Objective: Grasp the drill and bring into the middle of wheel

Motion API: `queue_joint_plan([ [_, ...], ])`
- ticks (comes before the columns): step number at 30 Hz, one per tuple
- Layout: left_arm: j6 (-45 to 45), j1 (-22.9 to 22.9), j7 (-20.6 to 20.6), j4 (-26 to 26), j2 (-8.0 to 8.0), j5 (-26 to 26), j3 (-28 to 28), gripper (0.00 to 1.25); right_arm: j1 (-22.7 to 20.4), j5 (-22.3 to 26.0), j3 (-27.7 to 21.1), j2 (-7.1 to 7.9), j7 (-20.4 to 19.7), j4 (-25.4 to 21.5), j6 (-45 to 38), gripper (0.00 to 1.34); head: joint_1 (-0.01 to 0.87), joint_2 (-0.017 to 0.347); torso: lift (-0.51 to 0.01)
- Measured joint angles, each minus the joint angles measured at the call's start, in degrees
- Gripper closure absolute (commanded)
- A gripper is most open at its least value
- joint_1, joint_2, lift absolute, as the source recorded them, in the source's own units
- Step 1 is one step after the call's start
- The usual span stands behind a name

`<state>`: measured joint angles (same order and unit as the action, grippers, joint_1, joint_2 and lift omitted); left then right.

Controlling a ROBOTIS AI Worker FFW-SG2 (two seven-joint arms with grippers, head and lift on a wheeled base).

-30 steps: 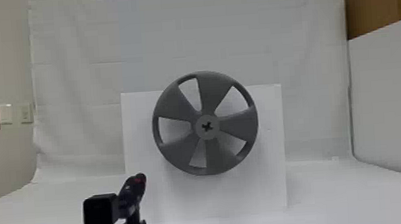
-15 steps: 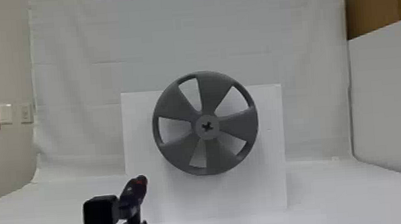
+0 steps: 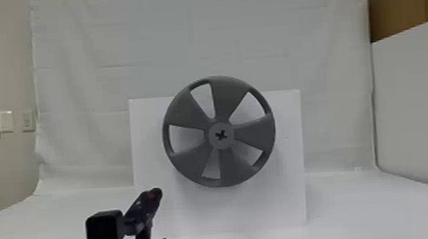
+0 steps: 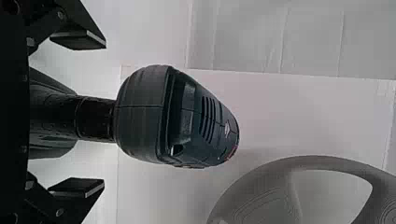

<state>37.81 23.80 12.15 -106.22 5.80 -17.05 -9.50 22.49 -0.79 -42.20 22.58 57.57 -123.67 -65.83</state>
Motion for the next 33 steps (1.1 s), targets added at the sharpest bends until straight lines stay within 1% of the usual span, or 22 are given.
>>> queue_joint_plan([
  [7,-0.1,0.1,-0.2,0.1,0.0,0.0,0.5,0.0,0.0,0.0,0.0,0.01,0.0,0.1,0.0,0.1,0.0,0.0,-0.406],
  [10,-0.3,0.0,-1.6,0.1,0.0,0.3,1.2,0.0,0.0,0.0,0.0,0.01,0.0,0.1,0.0,0.1,0.0,0.0,-0.406],
  [12,-0.7,-0.2,-3.4,0.1,0.0,0.9,1.8,0.0,0.0,0.0,0.0,0.01,0.0,0.1,0.0,0.1,0.0,0.0,-0.406],
  [14,-1.4,-0.4,-5.8,0.1,0.0,1.9,2.4,0.0,0.0,0.0,0.0,0.0,0.0,0.1,0.0,0.1,0.0,0.0,-0.406],
  [16,-2.4,-0.6,-9.1,0.2,0.0,3.0,3.2,0.0,0.0,0.0,-0.1,0.0,0.0,0.1,0.0,0.1,0.0,0.0,-0.406],
  [20,-3.6,-0.8,-17.1,0.9,-0.04,3.7,5.5,0.0,0.0,0.0,-0.2,-0.05,0.0,0.1,0.0,0.1,0.0,0.0,-0.406],
  [23,-3.8,-0.7,-24.3,1.8,-0.08,3.6,7.8,0.0,0.0,0.0,-0.2,-0.13,0.0,0.1,0.0,0.1,0.0,0.0,-0.406],
  [26,-3.8,-0.5,-29.4,2.4,-0.09,3.5,9.8,0.0,0.0,0.0,-0.3,-0.21,0.0,0.1,0.0,0.1,0.0,0.0,-0.406],
  [33,-3.8,-0.4,-38.5,3.2,-0.03,4.9,14.6,0.0,-0.1,0.1,-0.7,-0.34,0.0,0.1,0.0,0.1,0.0,0.0,-0.406],
])
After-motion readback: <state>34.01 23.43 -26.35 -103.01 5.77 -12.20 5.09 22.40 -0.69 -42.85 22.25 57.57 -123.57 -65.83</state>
